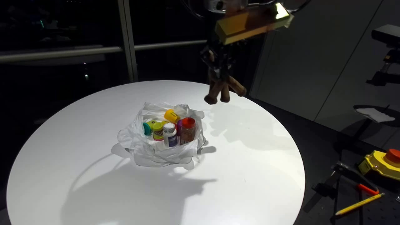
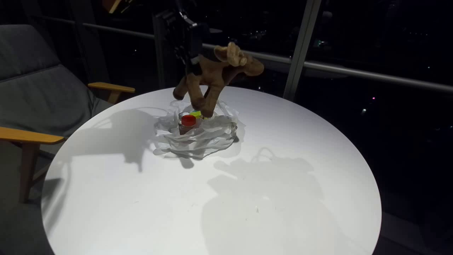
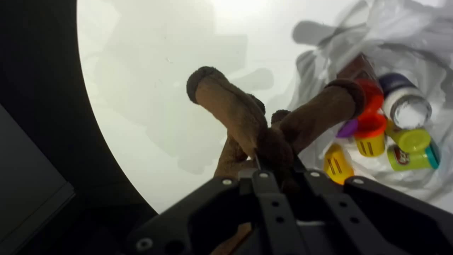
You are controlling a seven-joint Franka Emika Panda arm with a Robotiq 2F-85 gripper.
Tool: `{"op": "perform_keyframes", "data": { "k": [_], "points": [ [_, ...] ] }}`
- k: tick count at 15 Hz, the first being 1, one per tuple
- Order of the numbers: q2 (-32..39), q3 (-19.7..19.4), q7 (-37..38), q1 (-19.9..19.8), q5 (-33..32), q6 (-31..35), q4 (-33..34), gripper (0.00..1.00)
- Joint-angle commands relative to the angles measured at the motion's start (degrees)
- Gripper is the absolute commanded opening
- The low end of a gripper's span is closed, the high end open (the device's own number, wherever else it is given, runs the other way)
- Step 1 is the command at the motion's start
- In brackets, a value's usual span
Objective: Remove the deer toy and containers from the white plastic bag and place them on the table
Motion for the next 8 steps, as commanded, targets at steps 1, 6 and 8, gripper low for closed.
{"op": "perform_keyframes", "data": {
  "k": [1, 6, 8],
  "points": [
    [-7.0, 4.5, 1.5, -5.1, -0.7, 2.4, -13.8, 0.03],
    [-3.5, 6.5, 9.7, -8.6, -7.9, 6.1, -21.6, 0.03],
    [-1.2, 6.5, 12.7, -9.2, -10.8, 6.9, -22.2, 0.03]
  ]
}}
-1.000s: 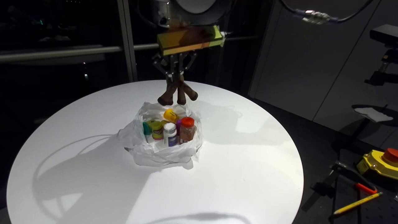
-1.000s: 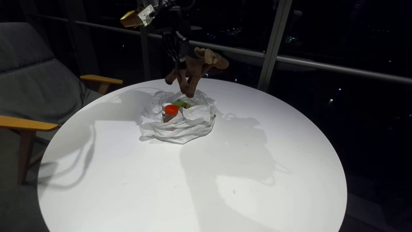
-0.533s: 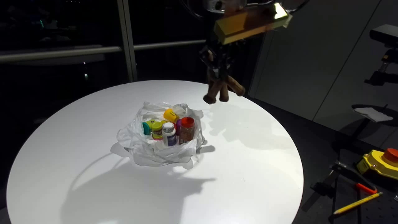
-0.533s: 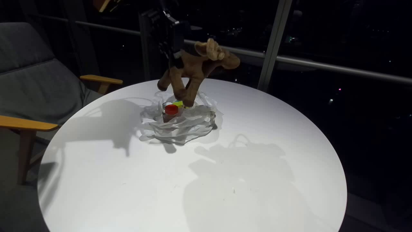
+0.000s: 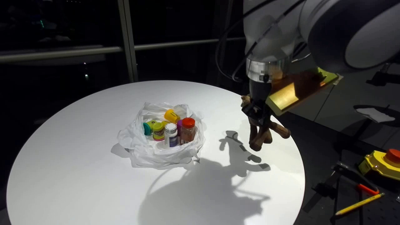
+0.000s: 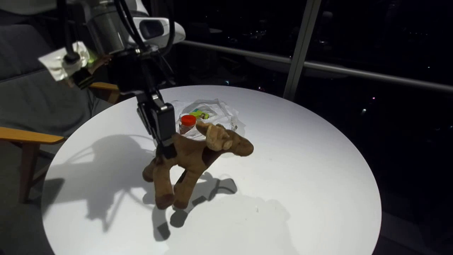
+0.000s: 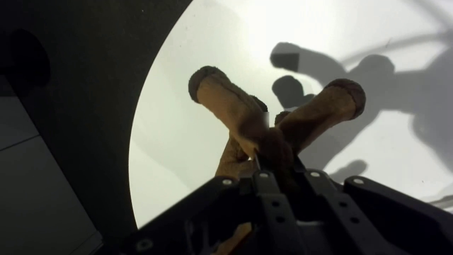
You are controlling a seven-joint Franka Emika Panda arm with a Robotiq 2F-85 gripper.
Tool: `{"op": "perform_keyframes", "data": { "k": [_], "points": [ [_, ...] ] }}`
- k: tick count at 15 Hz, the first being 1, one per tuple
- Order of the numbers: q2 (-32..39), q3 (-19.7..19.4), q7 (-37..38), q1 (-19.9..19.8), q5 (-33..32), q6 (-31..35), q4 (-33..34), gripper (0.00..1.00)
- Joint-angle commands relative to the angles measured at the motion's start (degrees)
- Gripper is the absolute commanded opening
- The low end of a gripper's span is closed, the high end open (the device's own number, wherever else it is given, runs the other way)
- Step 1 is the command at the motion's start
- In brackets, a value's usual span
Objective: Remove the deer toy and containers from the white plastic bag and place them on the table
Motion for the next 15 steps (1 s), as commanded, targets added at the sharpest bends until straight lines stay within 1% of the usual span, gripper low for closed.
{"op": "perform_keyframes", "data": {
  "k": [1, 2, 3, 4, 5, 6, 9, 11, 12, 13, 15],
  "points": [
    [3.1, 0.9, 5.9, -2.1, -5.6, 2.4, -1.3, 0.03],
    [4.3, 0.6, 6.8, -2.4, -6.4, 2.5, -0.9, 0.17],
    [5.1, 0.3, 7.7, -2.6, -7.1, 2.2, -0.3, 0.41],
    [5.6, 0.2, 8.1, -2.9, -7.3, 2.1, 0.1, 0.42],
    [5.4, 0.2, 7.8, -3.3, -6.7, 2.1, 0.5, 0.45],
    [4.9, 0.4, 6.9, -3.9, -5.1, 2.2, 0.9, 0.51],
    [2.1, 0.7, 5.9, -4.8, -2.6, 1.1, 3.2, 0.74],
    [0.7, 1.4, 3.4, -5.5, 1.4, 0.3, 5.4, 0.89],
    [0.0, 2.5, 2.5, -4.8, 4.6, -0.4, 6.6, 0.96],
    [-0.5, 2.9, 0.4, -5.0, 7.6, 0.2, 7.4, 0.99],
    [-0.8, 4.5, -5.0, -5.0, 14.0, 3.0, 8.5, 1.0]
  ]
}}
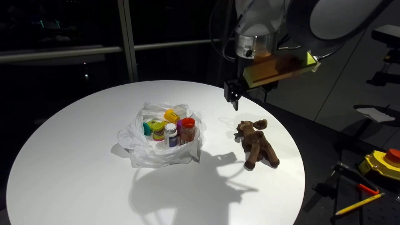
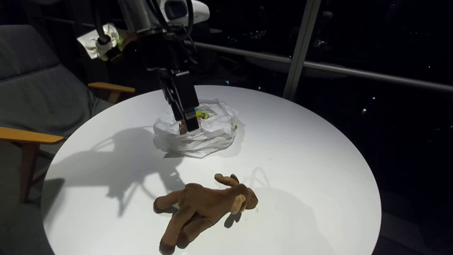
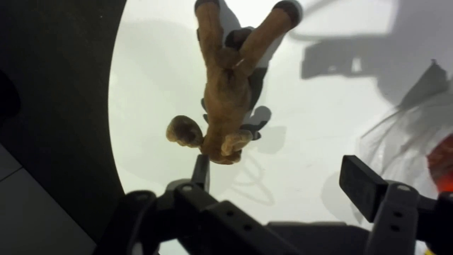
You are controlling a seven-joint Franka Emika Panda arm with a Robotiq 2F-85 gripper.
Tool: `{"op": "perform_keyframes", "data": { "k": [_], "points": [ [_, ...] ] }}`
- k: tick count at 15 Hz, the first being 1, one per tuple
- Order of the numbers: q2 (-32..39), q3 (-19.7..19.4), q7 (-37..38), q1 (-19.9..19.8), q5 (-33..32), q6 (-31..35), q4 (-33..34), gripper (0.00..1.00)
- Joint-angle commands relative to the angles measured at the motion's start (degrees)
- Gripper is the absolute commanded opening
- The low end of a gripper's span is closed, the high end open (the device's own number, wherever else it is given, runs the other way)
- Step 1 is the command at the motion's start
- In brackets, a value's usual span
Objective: Remove the deer toy and containers from the white plastic bag and place them on the table
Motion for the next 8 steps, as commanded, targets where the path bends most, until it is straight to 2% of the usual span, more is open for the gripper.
{"op": "perform_keyframes", "data": {
  "k": [1, 5, 7, 8],
  "points": [
    [-1.7, 3.2, -10.2, -0.7, 10.1, 4.3, 1.2, 1.0],
    [1.6, 6.4, -24.5, -0.5, 25.2, 9.2, 1.6, 1.0],
    [4.0, 7.2, -26.9, -0.1, 31.3, 8.3, 2.7, 1.0],
    [5.3, 7.2, -25.6, 0.4, 32.8, 7.8, 3.5, 1.0]
  ]
}}
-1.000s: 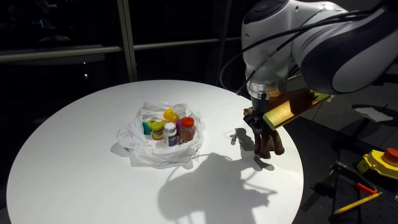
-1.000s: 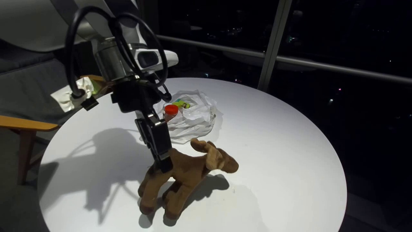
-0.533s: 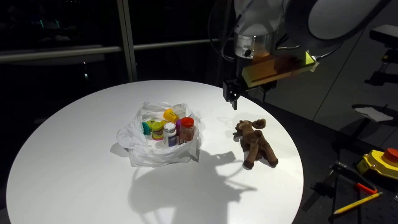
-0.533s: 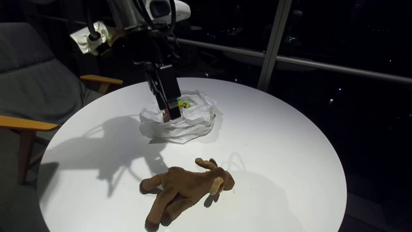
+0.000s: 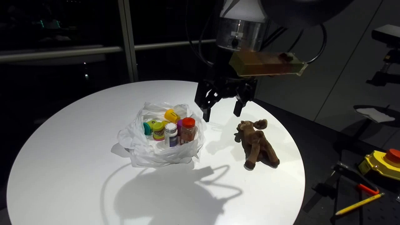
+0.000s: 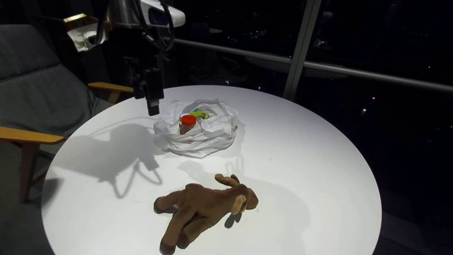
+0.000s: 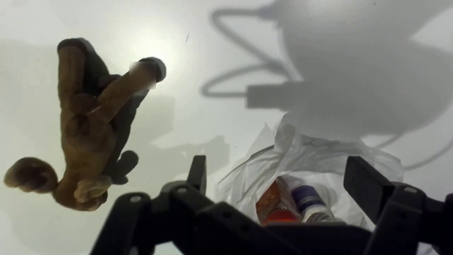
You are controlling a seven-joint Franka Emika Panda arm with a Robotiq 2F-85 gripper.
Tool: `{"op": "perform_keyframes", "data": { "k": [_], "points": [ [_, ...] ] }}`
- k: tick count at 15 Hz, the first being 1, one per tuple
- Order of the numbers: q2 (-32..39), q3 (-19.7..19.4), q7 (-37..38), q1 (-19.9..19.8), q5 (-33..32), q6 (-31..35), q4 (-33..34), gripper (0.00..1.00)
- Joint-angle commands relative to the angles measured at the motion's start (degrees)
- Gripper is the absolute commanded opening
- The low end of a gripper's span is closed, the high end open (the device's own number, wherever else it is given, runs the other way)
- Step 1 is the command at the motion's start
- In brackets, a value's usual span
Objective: Remove the deer toy and containers from the white plastic bag and place them on the table
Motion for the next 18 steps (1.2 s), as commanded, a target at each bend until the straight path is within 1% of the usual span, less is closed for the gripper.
{"op": "perform_keyframes", "data": {
  "k": [1, 5, 9, 12, 17, 18],
  "points": [
    [4.9, 0.9, -1.0, 0.7, 7.2, 0.2, 2.8, 1.0],
    [8.9, -1.7, 5.6, 2.9, 4.6, 3.0, 5.4, 1.0],
    [11.5, -3.6, 8.3, 4.2, 4.0, 5.1, 8.5, 1.0],
    [13.6, -5.3, 10.8, 5.7, 2.2, 6.5, 10.2, 1.0],
    [17.6, -6.3, 12.9, 6.3, 3.1, 6.0, 14.0, 1.0],
    [18.4, -6.9, 13.7, 6.7, 2.5, 6.1, 15.0, 1.0]
  ]
}}
